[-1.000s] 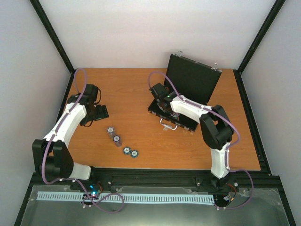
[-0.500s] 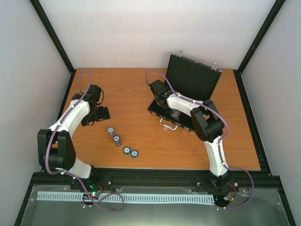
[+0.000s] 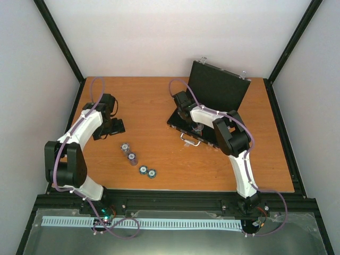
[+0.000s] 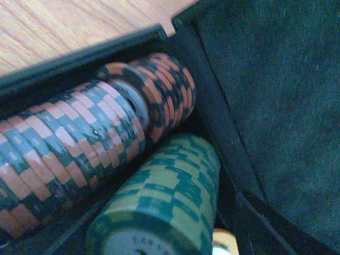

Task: Pack up texas hold em set

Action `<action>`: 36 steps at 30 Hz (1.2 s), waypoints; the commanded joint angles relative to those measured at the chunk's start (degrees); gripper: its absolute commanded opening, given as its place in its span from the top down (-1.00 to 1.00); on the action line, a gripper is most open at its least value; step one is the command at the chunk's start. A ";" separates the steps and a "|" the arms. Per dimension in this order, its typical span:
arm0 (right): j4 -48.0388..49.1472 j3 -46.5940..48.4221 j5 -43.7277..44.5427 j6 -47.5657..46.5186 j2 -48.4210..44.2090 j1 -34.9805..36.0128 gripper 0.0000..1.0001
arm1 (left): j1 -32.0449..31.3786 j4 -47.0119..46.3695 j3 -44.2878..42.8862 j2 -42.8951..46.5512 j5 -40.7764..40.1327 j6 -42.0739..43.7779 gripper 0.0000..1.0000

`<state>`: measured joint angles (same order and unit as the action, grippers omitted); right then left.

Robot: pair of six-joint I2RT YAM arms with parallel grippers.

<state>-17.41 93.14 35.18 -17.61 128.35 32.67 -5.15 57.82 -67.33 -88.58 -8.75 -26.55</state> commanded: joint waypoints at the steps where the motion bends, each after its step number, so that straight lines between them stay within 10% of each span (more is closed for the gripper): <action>1: 1.81 -2.23 -3.76 1.53 -1.95 -0.85 -0.33 | 0.23 -0.26 -2.69 -0.70 -0.81 1.13 -0.99; 23: -19.21 3.30 -22.17 8.07 -15.87 -2.55 -0.65 | 0.21 -0.34 -4.35 1.49 -0.27 1.83 -1.00; 36: -24.94 -9.34 -26.71 16.86 -33.09 -2.17 -0.76 | -6.98 -1.77 -5.87 12.66 15.74 11.24 -0.99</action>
<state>-40.12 89.21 9.02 -4.60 100.53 29.91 -6.76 56.58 -69.67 -80.12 2.20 -19.64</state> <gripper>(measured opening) 0.877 0.998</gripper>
